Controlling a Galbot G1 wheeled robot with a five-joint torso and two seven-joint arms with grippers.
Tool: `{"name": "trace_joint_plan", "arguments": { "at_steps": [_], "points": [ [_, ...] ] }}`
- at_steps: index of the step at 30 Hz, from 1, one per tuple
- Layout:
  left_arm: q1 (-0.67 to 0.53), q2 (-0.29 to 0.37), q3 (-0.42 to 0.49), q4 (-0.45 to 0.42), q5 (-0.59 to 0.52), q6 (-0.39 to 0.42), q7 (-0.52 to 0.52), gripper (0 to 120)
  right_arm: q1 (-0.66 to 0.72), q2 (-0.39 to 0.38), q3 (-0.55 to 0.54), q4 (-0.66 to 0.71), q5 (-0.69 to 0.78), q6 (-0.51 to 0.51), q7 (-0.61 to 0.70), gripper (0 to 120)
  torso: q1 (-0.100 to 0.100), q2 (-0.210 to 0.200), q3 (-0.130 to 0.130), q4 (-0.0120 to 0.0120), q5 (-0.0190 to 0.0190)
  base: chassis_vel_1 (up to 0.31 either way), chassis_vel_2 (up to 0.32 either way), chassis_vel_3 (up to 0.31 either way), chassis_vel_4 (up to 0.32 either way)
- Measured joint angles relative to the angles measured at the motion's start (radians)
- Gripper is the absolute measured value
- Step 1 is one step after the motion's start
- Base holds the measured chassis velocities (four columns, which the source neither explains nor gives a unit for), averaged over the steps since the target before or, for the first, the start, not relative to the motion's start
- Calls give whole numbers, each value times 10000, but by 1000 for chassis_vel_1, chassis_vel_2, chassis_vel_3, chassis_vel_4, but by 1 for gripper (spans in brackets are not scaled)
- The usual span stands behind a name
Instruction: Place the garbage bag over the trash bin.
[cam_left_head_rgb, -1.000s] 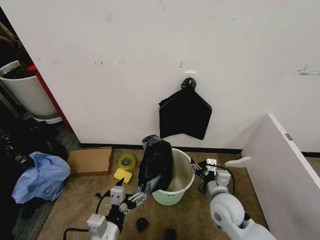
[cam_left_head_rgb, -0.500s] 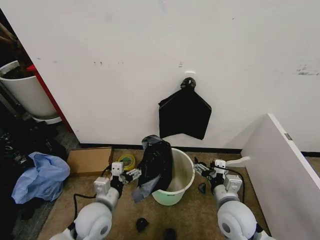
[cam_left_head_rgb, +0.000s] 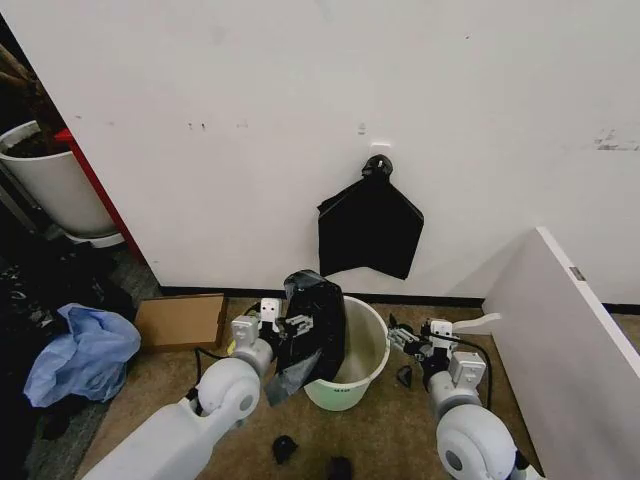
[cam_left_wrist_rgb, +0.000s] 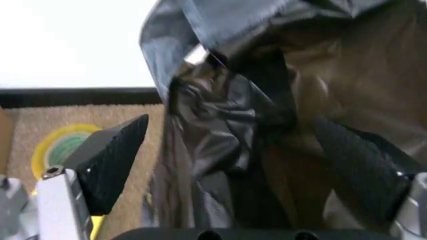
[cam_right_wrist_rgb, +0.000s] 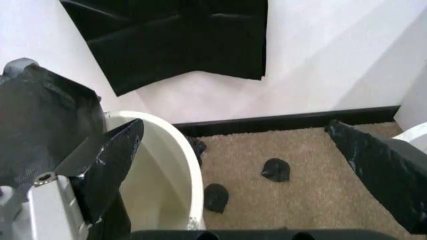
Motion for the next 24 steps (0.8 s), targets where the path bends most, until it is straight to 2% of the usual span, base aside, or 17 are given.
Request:
{"name": "trace_joint_plan", "arguments": {
  "at_steps": [6,16,24],
  "points": [
    [-408,-545,284,391,-259,568,-703,96,23,-26,33,33,132,-89,112,100,0,0,0,-3,-1,0,0,0,0],
    [-478,-740,315,555,-323,843,-1191,95,-27,-6,44,38,157,-128,148,100,-1,0,0,0,0,0,0,0,0],
    [-664,-1247,348,1041,-554,1064,-1604,93,-61,1,79,110,213,-174,194,100,-1,0,-1,-2,-1,0,0,0,0]
  ]
}}
